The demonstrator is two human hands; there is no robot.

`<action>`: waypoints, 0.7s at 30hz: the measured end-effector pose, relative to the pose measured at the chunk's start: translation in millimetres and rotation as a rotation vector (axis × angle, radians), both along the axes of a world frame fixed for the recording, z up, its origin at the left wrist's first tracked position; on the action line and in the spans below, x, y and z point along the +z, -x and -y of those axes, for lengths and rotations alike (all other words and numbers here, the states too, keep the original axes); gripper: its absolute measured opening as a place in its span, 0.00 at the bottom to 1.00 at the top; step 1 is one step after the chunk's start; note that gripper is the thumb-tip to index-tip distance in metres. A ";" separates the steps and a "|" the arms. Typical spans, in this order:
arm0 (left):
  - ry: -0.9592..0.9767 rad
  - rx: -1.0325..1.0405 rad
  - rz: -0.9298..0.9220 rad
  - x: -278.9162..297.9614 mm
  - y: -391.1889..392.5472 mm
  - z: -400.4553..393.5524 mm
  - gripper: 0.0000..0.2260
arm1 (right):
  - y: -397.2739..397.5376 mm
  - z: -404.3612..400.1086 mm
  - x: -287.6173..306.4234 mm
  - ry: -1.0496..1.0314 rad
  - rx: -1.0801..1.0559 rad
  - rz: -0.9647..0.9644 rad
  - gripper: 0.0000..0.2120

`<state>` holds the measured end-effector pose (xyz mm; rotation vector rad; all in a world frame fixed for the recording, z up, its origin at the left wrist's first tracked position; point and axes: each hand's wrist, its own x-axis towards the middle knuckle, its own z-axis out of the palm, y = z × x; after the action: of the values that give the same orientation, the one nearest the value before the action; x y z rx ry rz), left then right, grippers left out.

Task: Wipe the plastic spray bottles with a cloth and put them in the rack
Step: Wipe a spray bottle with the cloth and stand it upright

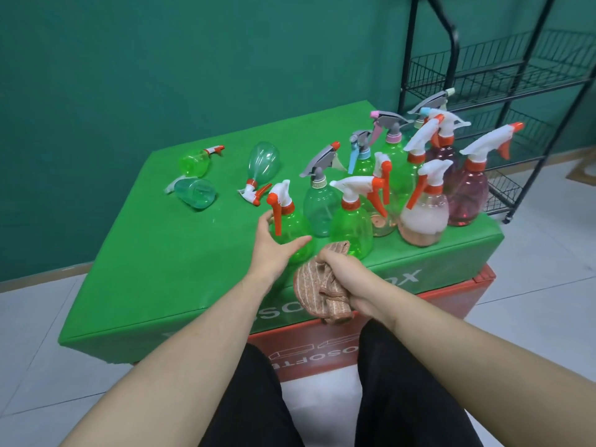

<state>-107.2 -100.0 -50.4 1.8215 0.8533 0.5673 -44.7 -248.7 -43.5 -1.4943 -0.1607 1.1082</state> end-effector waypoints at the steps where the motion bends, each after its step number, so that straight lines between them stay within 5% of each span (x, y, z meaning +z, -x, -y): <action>1: 0.008 -0.005 -0.015 2.2 0.2 2.6 0.42 | 1.8 1.0 0.4 -0.003 0.011 0.003 0.04; 7: 0.008 0.010 -0.038 15.3 18.9 3.7 0.45 | 17.7 -1.7 7.4 -0.040 0.019 -0.051 0.05; 14: -0.094 -0.006 -0.140 25.5 74.9 -15.7 0.22 | 51.1 -27.3 10.0 -0.059 0.069 -0.077 0.07; 21: -0.139 0.016 -0.188 17.7 125.7 -63.3 0.16 | 86.5 -84.1 11.6 -0.081 0.106 -0.022 0.08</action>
<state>-232.9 -36.7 -32.7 2.0200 0.9747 0.4804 -131.3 -164.6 -32.0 -1.4139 -0.2693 1.1891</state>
